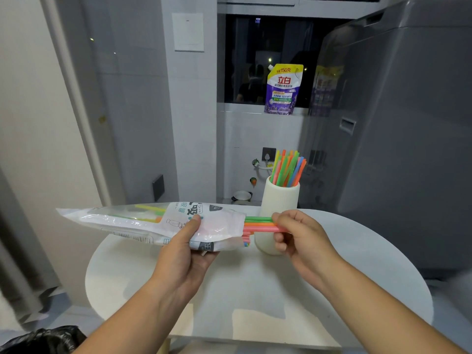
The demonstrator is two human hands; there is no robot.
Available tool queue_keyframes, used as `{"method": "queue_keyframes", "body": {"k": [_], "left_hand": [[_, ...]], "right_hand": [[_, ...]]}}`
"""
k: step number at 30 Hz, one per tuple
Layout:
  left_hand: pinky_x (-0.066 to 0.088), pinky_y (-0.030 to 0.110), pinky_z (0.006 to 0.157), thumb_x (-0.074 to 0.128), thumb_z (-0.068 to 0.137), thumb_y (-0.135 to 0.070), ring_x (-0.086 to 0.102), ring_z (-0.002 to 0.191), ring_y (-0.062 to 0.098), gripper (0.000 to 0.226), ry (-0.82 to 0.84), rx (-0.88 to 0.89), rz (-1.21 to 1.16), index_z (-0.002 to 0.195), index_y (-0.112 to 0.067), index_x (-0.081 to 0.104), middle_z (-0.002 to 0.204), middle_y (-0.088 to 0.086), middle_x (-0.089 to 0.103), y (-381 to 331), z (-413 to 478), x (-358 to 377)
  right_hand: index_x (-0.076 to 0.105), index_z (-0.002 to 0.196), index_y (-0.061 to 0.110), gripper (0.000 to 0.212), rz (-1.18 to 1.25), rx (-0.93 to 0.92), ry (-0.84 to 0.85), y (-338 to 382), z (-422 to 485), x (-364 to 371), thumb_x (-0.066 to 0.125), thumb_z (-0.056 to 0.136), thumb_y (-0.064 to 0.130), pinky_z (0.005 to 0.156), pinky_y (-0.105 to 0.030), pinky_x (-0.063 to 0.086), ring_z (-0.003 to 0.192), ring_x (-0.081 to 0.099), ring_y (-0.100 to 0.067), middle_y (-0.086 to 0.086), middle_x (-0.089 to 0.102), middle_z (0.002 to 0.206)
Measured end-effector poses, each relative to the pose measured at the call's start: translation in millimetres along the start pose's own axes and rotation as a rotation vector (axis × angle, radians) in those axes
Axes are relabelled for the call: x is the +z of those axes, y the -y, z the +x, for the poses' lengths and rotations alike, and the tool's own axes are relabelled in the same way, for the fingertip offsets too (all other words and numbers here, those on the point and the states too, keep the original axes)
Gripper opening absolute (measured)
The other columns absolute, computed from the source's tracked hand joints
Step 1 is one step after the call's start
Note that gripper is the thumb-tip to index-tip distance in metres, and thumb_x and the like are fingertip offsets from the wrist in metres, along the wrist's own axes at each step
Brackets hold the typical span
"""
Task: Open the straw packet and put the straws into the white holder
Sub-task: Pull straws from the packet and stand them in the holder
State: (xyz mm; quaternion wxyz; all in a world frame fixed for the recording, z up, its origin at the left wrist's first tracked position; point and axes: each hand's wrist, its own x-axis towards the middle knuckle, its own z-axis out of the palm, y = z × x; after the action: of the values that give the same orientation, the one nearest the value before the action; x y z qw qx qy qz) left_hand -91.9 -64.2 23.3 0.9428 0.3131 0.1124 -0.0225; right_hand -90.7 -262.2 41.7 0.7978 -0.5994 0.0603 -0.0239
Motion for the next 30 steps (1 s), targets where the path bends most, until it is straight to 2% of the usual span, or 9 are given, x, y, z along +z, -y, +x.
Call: {"method": "queue_keyframes", "body": {"k": [2, 5, 8, 11, 14, 17, 20, 25, 30], "left_hand": [[0.064, 0.047, 0.074, 0.065, 0.095, -0.01, 0.078, 0.094, 0.021, 0.037, 0.001, -0.012, -0.019, 0.131, -0.011, 0.06, 0.111, 0.009, 0.079, 1, 0, 0], [0.064, 0.047, 0.07, 0.064, 0.095, -0.01, 0.078, 0.093, 0.021, 0.037, 0.002, -0.016, -0.038, 0.132, -0.011, 0.06, 0.111, 0.009, 0.079, 0, -1, 2], [0.063, 0.048, 0.074, 0.063, 0.096, -0.01, 0.078, 0.093, 0.021, 0.035, 0.011, -0.005, -0.045, 0.131, -0.011, 0.06, 0.109, 0.009, 0.079, -2, -1, 3], [0.065, 0.045, 0.071, 0.062, 0.097, -0.012, 0.079, 0.088, 0.019, 0.031, 0.017, 0.006, -0.032, 0.128, -0.012, 0.061, 0.102, 0.007, 0.081, -3, 0, 2], [0.065, 0.043, 0.069, 0.063, 0.096, -0.012, 0.078, 0.091, 0.021, 0.034, 0.032, 0.0, -0.016, 0.13, -0.011, 0.061, 0.107, 0.009, 0.08, -2, -1, 1], [0.065, 0.043, 0.072, 0.064, 0.096, -0.013, 0.078, 0.094, 0.022, 0.037, 0.045, -0.015, -0.002, 0.133, -0.01, 0.061, 0.112, 0.011, 0.078, 2, -1, 2], [0.065, 0.044, 0.074, 0.063, 0.095, -0.013, 0.077, 0.095, 0.023, 0.037, 0.048, -0.033, -0.014, 0.132, -0.008, 0.061, 0.112, 0.012, 0.078, 4, -2, 3], [0.065, 0.044, 0.069, 0.063, 0.096, -0.012, 0.078, 0.09, 0.023, 0.033, 0.034, -0.039, -0.048, 0.129, -0.009, 0.062, 0.107, 0.011, 0.08, 2, -2, 2], [0.064, 0.047, 0.072, 0.063, 0.096, -0.011, 0.079, 0.087, 0.022, 0.031, 0.03, -0.047, -0.051, 0.127, -0.009, 0.062, 0.104, 0.01, 0.08, 5, -3, 4]], "right_hand": [[0.058, 0.087, 0.007, 0.013, 0.148, 0.036, -0.006, -1, -1, 1, 0.069, 0.089, 0.015, 0.04, -0.021, 0.039, 0.048, 0.045, -0.013, -0.005, 0.049, 0.061], [0.06, 0.094, 0.007, 0.027, 0.302, 0.08, -0.005, -4, -5, 7, 0.073, 0.08, 0.026, 0.041, -0.019, 0.04, 0.049, 0.045, -0.011, -0.002, 0.051, 0.063], [0.061, 0.103, 0.012, 0.043, 0.328, 0.107, 0.005, -14, -8, 13, 0.076, 0.069, 0.035, 0.041, -0.02, 0.036, 0.051, 0.044, -0.011, -0.003, 0.049, 0.07], [0.062, 0.101, 0.018, 0.043, 0.297, 0.141, 0.035, -28, -13, 21, 0.078, 0.066, 0.038, 0.043, -0.022, 0.033, 0.051, 0.042, -0.012, -0.004, 0.046, 0.073], [0.063, 0.094, 0.018, 0.034, 0.278, 0.131, 0.04, -30, -13, 30, 0.078, 0.07, 0.036, 0.046, -0.022, 0.032, 0.054, 0.039, -0.012, -0.001, 0.047, 0.07], [0.06, 0.097, 0.011, 0.02, 0.288, 0.079, -0.018, -23, -7, 37, 0.072, 0.087, 0.024, 0.044, -0.019, 0.033, 0.052, 0.04, -0.009, 0.001, 0.049, 0.064], [0.06, 0.1, 0.007, 0.014, 0.297, 0.032, -0.08, -19, -4, 40, 0.066, 0.093, 0.018, 0.042, -0.018, 0.037, 0.052, 0.041, -0.009, -0.001, 0.05, 0.064], [0.066, 0.102, 0.004, 0.015, 0.192, -0.029, -0.143, -13, -1, 34, 0.065, 0.094, 0.016, 0.048, -0.02, 0.049, 0.052, 0.053, -0.009, -0.005, 0.06, 0.069], [0.067, 0.105, -0.003, 0.021, 0.124, -0.068, -0.187, -12, 1, 28, 0.063, 0.094, 0.014, 0.048, -0.022, 0.052, 0.049, 0.059, -0.01, -0.01, 0.064, 0.068]]}}
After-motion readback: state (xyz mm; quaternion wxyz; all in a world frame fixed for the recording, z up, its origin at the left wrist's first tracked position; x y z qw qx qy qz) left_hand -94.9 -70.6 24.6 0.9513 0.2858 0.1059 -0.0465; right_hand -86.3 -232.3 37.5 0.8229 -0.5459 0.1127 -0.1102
